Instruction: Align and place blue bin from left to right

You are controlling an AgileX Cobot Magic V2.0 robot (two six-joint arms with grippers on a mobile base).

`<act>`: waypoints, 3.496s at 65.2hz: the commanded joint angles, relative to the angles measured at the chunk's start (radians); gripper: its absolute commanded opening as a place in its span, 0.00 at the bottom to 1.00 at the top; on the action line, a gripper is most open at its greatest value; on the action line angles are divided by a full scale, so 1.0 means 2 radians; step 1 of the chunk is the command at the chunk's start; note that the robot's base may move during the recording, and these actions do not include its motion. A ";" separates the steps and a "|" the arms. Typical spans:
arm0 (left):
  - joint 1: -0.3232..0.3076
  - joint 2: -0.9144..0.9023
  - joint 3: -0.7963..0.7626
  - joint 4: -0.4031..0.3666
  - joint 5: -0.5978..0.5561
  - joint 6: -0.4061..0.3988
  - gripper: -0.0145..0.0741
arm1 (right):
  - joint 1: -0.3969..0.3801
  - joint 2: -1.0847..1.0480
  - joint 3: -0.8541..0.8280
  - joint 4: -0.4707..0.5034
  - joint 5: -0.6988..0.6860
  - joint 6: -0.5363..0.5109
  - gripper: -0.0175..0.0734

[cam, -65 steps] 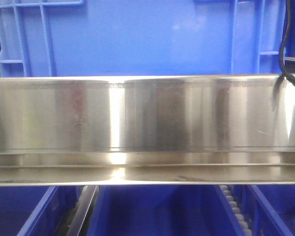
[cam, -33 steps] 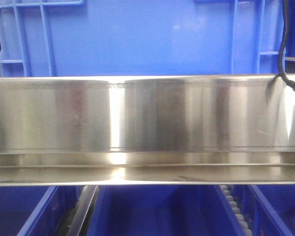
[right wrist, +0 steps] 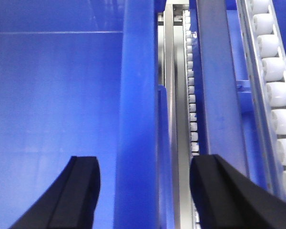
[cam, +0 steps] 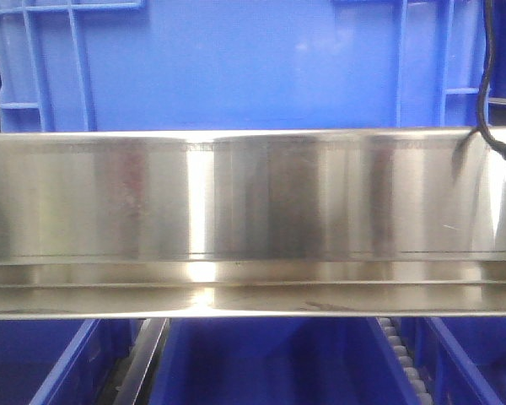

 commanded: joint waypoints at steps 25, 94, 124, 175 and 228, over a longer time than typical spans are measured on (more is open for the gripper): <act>-0.001 -0.002 -0.004 -0.003 -0.002 -0.003 0.04 | -0.001 -0.003 -0.004 -0.045 -0.004 -0.009 0.12; -0.007 -0.062 -0.004 0.001 -0.002 -0.004 0.04 | 0.002 -0.060 -0.004 -0.048 -0.004 0.004 0.12; -0.045 -0.119 -0.004 0.010 -0.002 -0.018 0.04 | 0.054 -0.111 -0.004 -0.080 -0.004 0.035 0.12; -0.097 -0.267 0.191 0.030 -0.017 -0.100 0.04 | 0.058 -0.276 0.181 -0.041 -0.004 0.055 0.10; -0.121 -0.303 0.228 0.056 -0.021 -0.124 0.04 | 0.063 -0.340 0.255 -0.043 -0.037 0.079 0.10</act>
